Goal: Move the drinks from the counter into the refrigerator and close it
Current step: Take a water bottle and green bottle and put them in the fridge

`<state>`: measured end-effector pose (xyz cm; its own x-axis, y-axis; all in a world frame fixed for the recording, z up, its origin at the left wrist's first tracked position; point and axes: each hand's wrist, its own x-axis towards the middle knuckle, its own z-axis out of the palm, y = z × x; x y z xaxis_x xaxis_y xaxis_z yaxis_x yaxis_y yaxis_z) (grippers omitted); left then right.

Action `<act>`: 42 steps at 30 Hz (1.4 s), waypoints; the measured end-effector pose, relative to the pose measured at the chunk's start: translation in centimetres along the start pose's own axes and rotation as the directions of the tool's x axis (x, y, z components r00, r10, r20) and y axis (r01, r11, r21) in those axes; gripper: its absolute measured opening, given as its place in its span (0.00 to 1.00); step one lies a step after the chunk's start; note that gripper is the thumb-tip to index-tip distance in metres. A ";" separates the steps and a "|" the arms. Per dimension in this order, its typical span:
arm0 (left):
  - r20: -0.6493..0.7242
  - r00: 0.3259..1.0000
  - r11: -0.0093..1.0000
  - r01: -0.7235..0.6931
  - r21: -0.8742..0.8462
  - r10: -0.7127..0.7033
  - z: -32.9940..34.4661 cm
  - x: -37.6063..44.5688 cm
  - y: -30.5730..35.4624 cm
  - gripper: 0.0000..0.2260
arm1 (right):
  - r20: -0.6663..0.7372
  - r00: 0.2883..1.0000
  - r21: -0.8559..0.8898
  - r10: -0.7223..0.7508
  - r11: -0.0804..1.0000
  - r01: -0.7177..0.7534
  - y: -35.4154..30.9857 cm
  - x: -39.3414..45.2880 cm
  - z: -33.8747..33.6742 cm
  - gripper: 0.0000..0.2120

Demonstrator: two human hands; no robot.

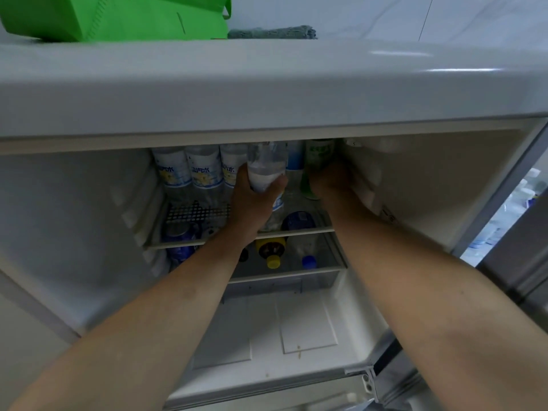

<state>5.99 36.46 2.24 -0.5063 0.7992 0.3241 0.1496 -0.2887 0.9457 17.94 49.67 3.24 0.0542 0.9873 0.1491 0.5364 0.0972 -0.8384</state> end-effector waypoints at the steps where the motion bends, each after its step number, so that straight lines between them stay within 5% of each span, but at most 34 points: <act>1: -0.002 1.000 1.000 -0.010 0.004 0.010 0.0 0.0 0.0 0.22 | 0.002 1.000 -0.050 -0.006 0.999 0.006 0.4 -0.1 0.0 0.28; 5: 0.033 0.999 0.997 -0.046 0.070 0.043 -0.4 0.0 0.0 0.24 | 0.018 0.998 -0.186 -0.059 0.981 0.062 1.1 -0.1 0.3 0.21; 15: 0.128 0.991 0.901 -0.086 0.425 0.034 -2.7 -1.3 -1.0 0.34 | -0.004 1.000 -0.088 -0.018 0.996 0.018 1.1 0.3 1.1 0.25; 20: 0.118 0.992 0.877 -0.103 0.469 0.053 -2.0 -1.0 -0.9 0.33 | 0.011 0.999 -0.129 -0.034 0.991 0.035 1.2 -0.6 0.6 0.25; 27: 0.070 0.992 0.894 -0.123 0.430 0.102 0.0 -0.1 -1.4 0.30 | -0.195 0.960 0.206 -0.200 0.949 0.240 1.8 -5.3 0.0 0.10; 32: 0.122 0.985 0.889 -0.163 0.428 0.122 -0.6 0.4 -1.7 0.26 | 0.169 0.946 0.411 -0.276 0.892 0.187 1.4 -7.6 1.2 0.10; 34: 0.174 0.978 0.835 -0.193 0.516 0.118 -1.4 0.7 -1.7 0.21 | 0.254 0.928 0.377 -0.272 0.912 0.164 1.0 -7.9 2.2 0.21; 36: 0.200 0.975 0.787 -0.199 0.584 0.098 -2.6 0.9 -1.7 0.14 | 0.238 0.938 0.302 -0.251 0.937 0.174 0.4 -8.2 3.0 0.28; 42: 0.089 0.989 0.805 -0.147 0.574 0.117 -6.2 -1.0 -2.0 0.11 | 0.154 0.973 0.298 -0.172 0.947 0.121 -1.1 -7.8 5.1 0.23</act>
<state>0.96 33.01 -0.09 -0.4079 0.8035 0.4335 0.6824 -0.0471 0.7294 12.63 42.52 0.35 -0.1690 0.9632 0.2089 0.2639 0.2485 -0.9320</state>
